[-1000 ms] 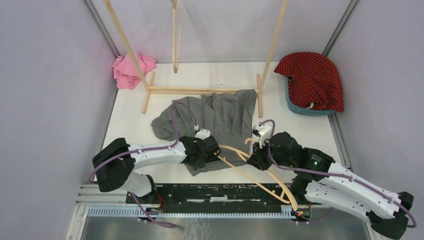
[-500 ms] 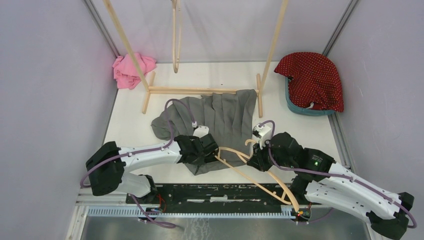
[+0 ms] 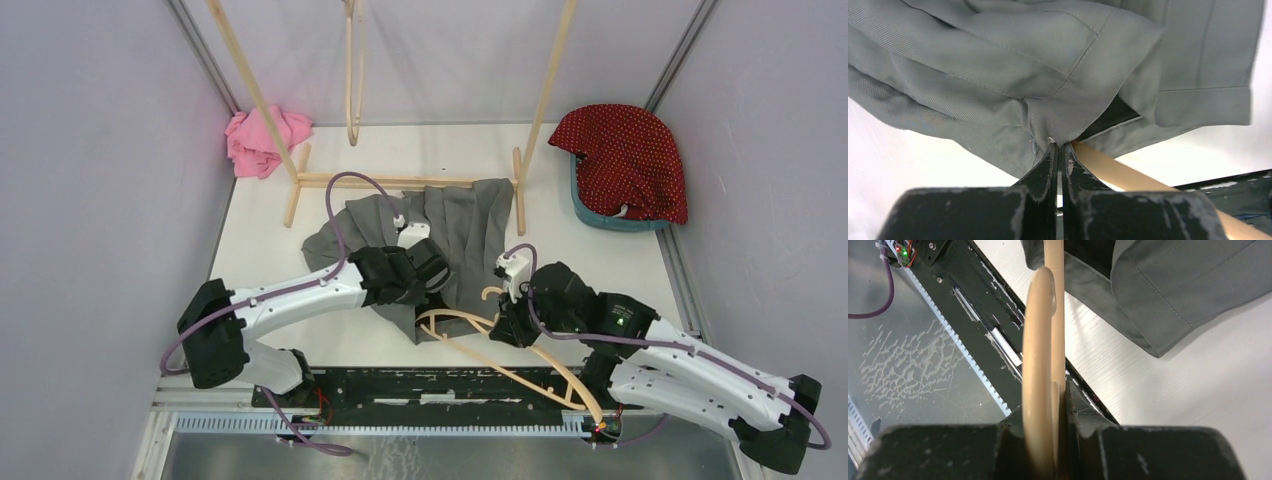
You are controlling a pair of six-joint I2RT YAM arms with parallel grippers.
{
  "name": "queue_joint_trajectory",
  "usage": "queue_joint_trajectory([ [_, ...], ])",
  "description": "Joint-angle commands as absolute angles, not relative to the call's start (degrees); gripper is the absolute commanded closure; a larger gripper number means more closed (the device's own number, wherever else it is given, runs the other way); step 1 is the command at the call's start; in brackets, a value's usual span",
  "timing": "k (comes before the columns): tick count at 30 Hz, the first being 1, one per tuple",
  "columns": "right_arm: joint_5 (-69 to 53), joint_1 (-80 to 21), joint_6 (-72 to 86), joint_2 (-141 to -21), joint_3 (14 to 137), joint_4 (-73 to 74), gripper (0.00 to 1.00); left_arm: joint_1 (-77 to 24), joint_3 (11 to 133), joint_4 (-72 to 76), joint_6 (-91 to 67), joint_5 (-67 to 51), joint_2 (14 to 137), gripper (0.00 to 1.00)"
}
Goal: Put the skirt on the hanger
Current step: Hang the skirt on the hanger.
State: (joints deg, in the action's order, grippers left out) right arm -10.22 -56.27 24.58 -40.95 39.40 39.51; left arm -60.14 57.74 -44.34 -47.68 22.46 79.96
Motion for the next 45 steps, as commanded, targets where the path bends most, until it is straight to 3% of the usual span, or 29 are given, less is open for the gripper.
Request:
queue_joint_trajectory([
  [1,-10.9,-57.1,23.1,-42.0,42.7,35.7,0.99,-59.7,63.8,-44.2,-44.3,23.1,81.7,0.97],
  [17,4.0,-58.5,20.2,-45.9,41.9,22.2,0.99,-59.5,70.0,-46.9,-42.5,20.2,80.4,0.97],
  [28,-5.7,-58.6,20.1,-55.4,39.5,7.5,0.99,-59.5,72.3,-46.9,-42.1,18.5,76.9,0.97],
  [45,-7.1,-59.0,22.0,-64.5,33.2,-13.9,0.99,-59.5,71.7,-45.0,-41.5,16.5,74.3,0.97],
])
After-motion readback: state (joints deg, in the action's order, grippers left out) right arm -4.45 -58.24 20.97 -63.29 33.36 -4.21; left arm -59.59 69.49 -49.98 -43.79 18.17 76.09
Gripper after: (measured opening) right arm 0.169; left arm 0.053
